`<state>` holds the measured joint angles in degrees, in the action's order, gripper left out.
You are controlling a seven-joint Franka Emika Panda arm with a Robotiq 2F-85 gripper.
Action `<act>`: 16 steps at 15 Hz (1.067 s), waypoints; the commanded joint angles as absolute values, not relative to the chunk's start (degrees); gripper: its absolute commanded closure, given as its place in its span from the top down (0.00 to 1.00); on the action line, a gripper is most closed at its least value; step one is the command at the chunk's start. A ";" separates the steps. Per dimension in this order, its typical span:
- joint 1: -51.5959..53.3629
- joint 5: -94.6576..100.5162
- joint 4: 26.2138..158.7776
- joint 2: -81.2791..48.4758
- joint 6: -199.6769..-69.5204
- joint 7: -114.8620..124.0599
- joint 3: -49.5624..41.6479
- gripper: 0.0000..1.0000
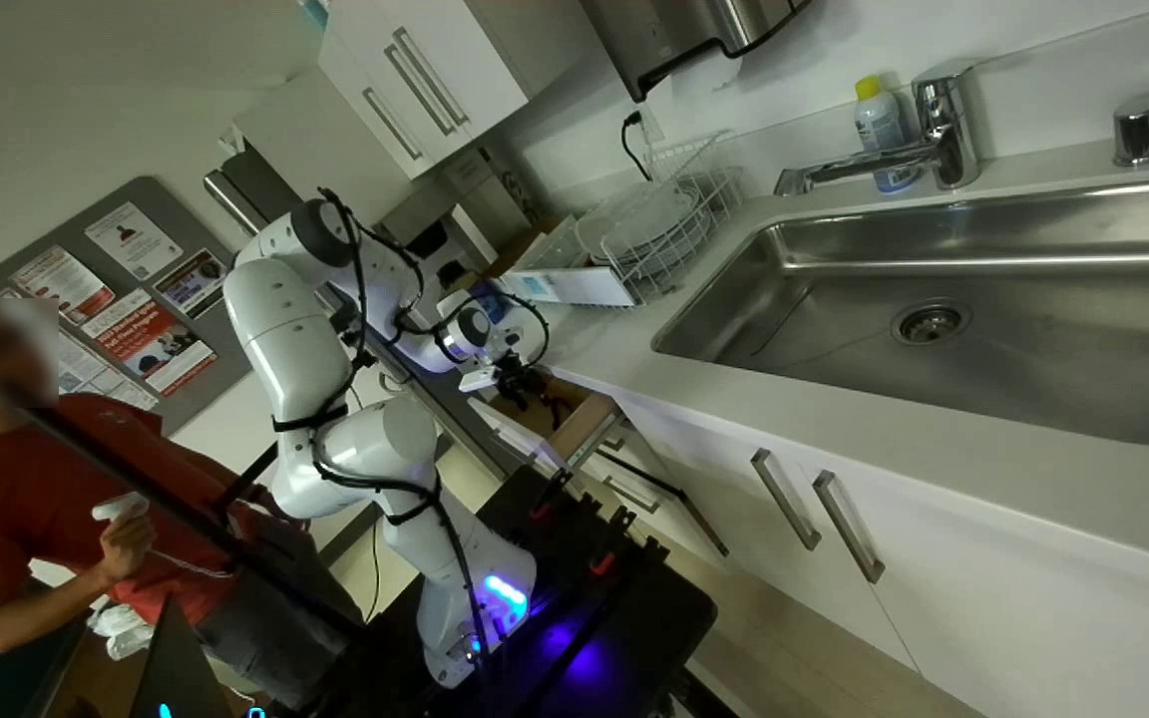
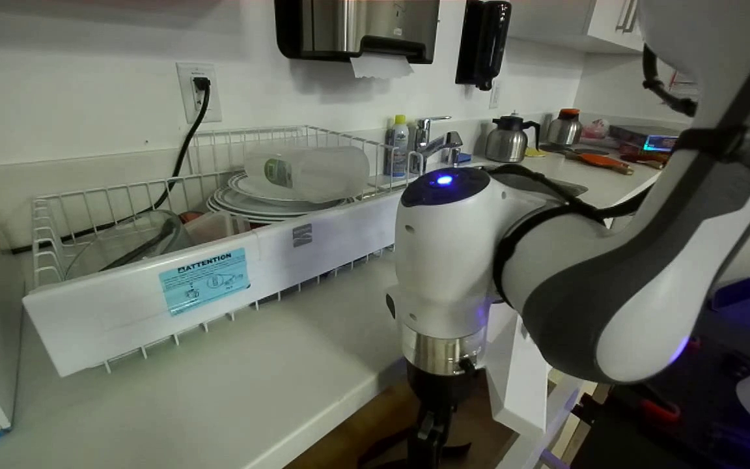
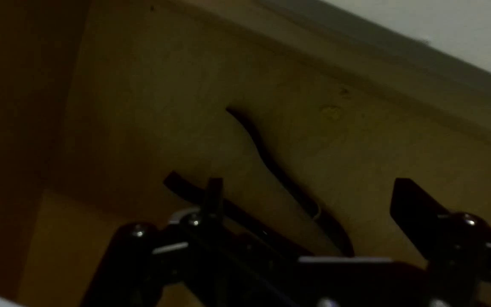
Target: Remove the tongs from the open drawer and place them on the countertop
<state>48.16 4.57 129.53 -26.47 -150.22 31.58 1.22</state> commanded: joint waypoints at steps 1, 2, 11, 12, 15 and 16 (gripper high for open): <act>44.87 4.33 127.11 -29.53 -150.41 27.97 3.97 1.00; 44.38 4.22 126.58 -30.22 -150.60 27.40 4.59 1.00; 42.82 3.93 121.36 -36.18 -152.05 23.39 6.88 1.00; 42.75 3.99 120.90 -36.78 -152.25 23.15 6.77 1.00; 42.34 4.07 119.82 -38.12 -152.78 22.47 6.63 1.00; 42.09 4.07 119.49 -38.48 -152.94 21.96 6.70 1.00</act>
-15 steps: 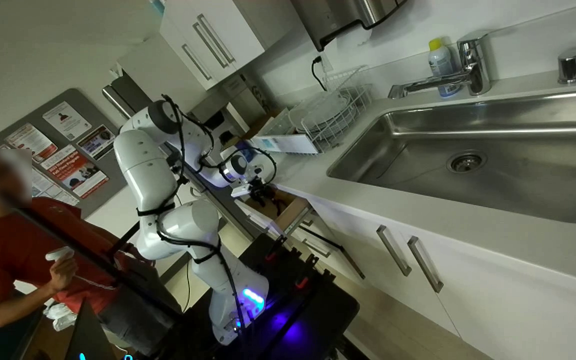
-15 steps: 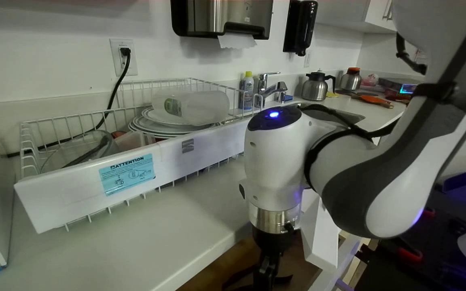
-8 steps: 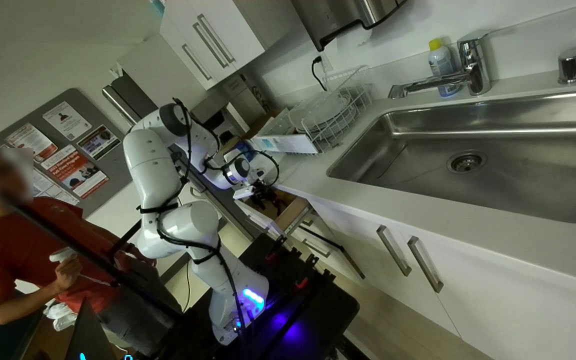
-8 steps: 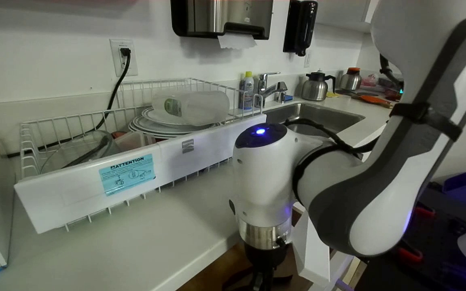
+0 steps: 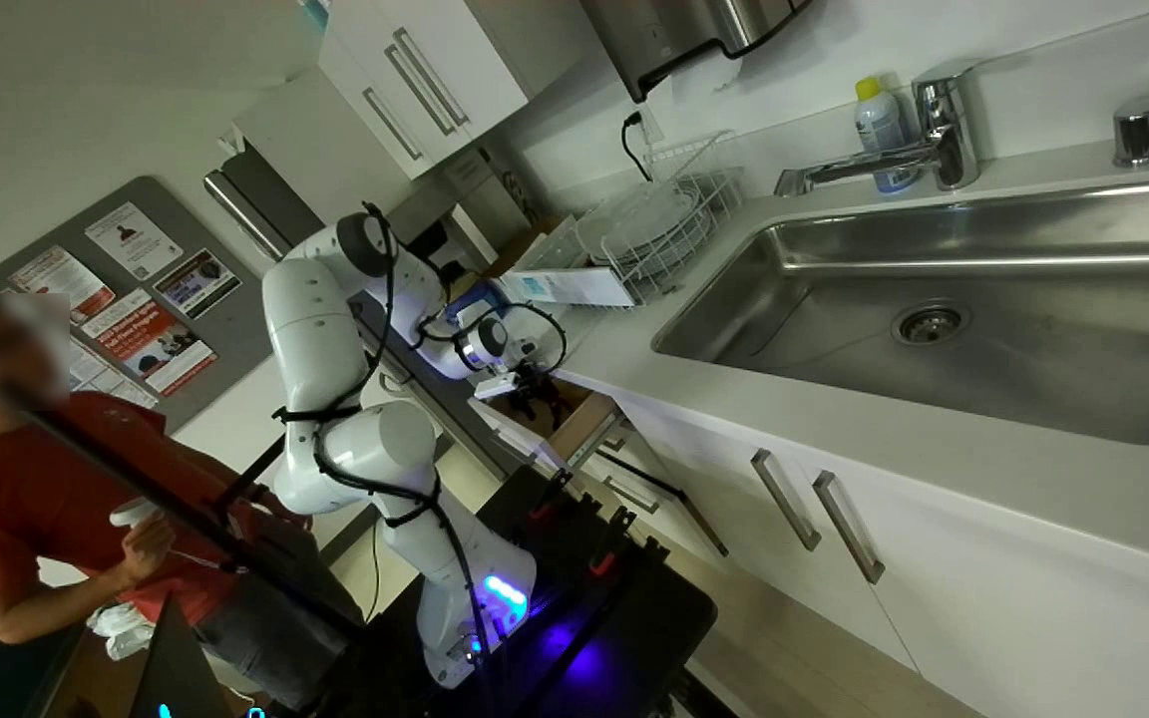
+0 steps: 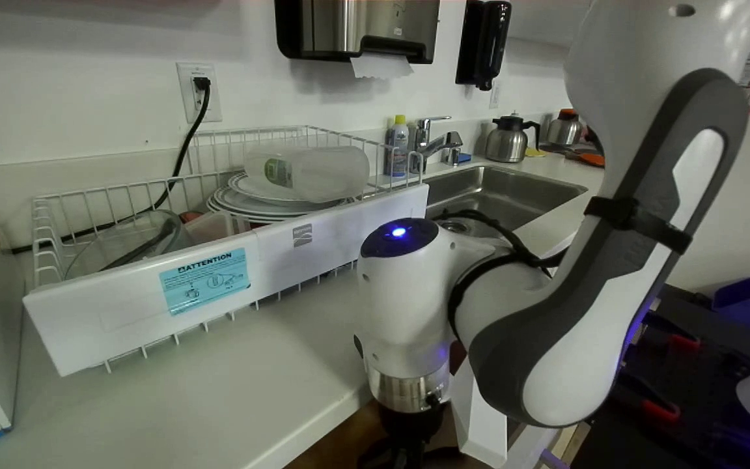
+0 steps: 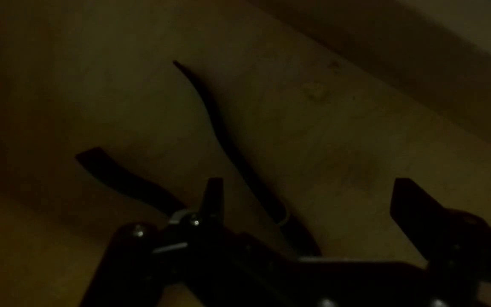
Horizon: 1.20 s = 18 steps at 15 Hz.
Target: Remove the tongs from the open drawer and place them on the countertop
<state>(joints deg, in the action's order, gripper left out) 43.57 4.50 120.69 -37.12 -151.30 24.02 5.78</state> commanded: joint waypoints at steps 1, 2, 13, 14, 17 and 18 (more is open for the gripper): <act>41.87 4.05 119.16 -38.87 -153.28 21.56 6.82 1.00; 41.43 3.85 118.85 -39.27 -153.68 21.01 7.12 1.00; 40.78 3.67 118.15 -40.00 -154.04 20.24 8.22 0.13; 40.86 3.70 118.13 -39.98 -153.98 20.32 8.20 0.05; 41.14 3.94 118.65 -39.40 -153.77 20.61 7.93 0.01; 41.67 4.25 119.01 -38.65 -153.23 21.13 7.62 0.03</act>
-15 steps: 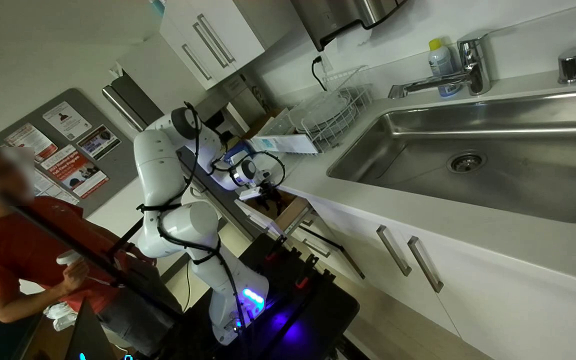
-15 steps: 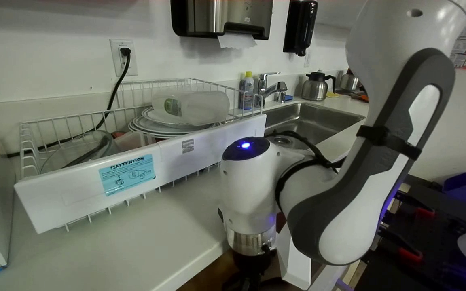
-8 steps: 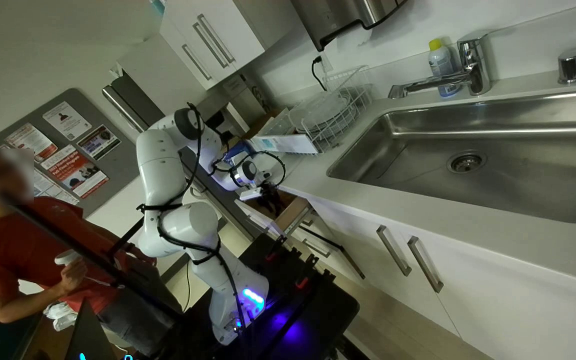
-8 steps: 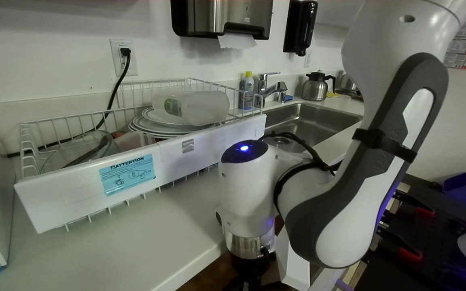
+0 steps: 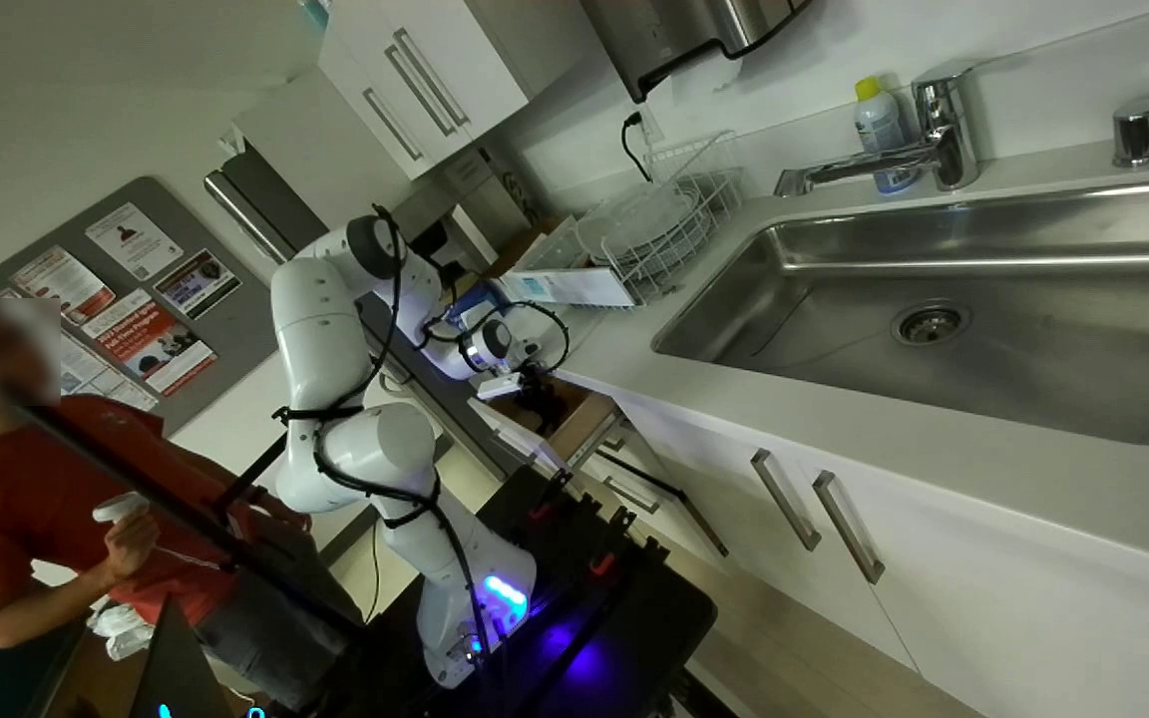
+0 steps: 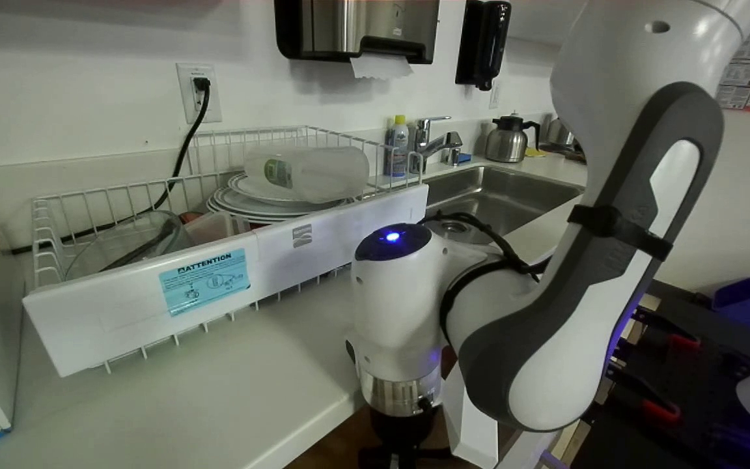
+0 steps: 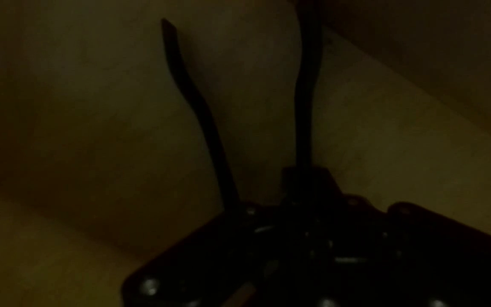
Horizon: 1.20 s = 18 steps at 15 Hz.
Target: Remove the tongs from the open drawer and place them on the countertop
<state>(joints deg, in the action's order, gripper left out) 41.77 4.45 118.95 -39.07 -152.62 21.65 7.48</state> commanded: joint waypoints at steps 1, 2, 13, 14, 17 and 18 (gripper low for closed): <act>42.15 4.63 119.40 -37.90 -152.76 21.51 7.33 0.03; 42.65 5.11 120.03 -36.77 -152.23 21.72 7.12 0.03; 35.63 6.55 121.67 -24.25 -134.09 -3.10 17.52 0.03; 34.82 6.67 121.51 -23.22 -131.82 -5.23 18.50 0.03; 32.65 6.21 120.95 -20.08 -125.13 -10.21 21.63 0.03; 32.35 6.42 120.91 -18.80 -123.53 -10.68 22.29 0.03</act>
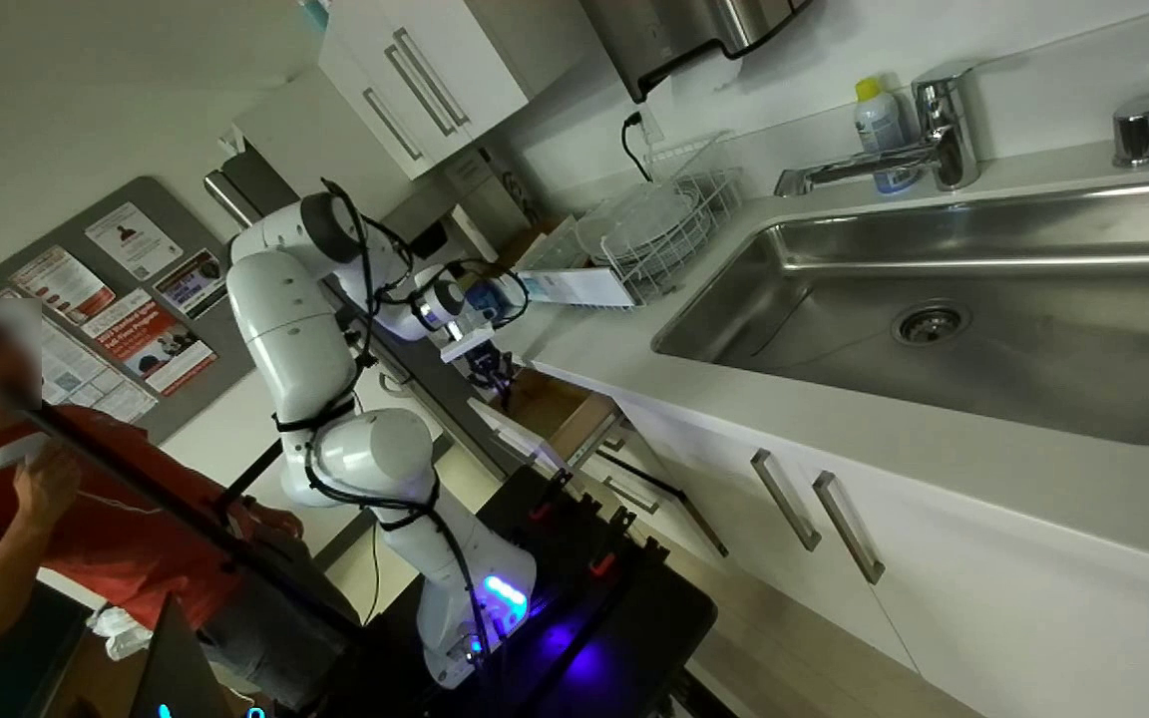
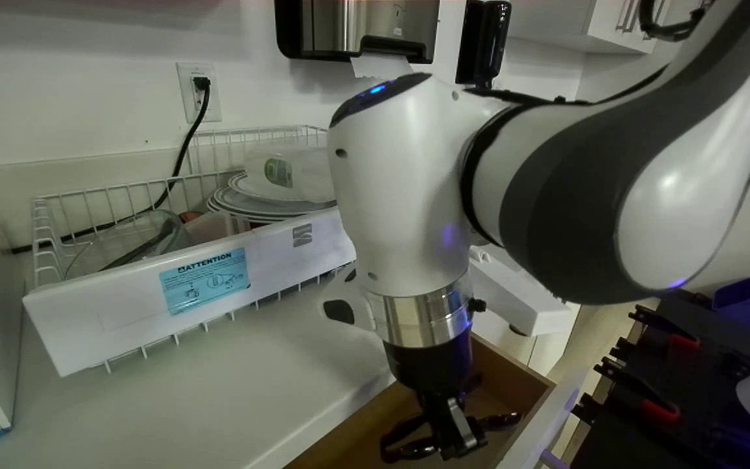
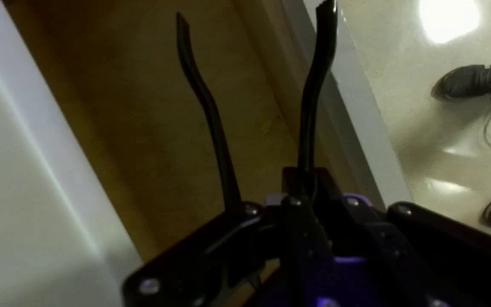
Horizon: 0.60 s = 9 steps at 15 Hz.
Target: Remove the tongs from the open drawer and place them on the countertop
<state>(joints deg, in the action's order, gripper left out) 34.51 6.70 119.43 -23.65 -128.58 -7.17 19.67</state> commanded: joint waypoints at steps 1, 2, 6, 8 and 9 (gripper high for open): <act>32.07 6.60 121.00 -17.23 -122.57 -10.74 22.89 0.03; 31.87 6.66 121.13 -15.54 -122.05 -10.60 23.43 0.03; 31.41 6.63 120.56 -8.95 -121.05 -8.91 24.74 0.03; 31.36 6.14 119.49 -7.32 -119.63 -8.39 24.83 0.03; 31.61 6.92 119.11 -10.43 -122.22 -8.76 24.78 0.12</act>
<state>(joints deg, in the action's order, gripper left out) 32.61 6.66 119.26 -10.19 -122.33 -8.91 23.74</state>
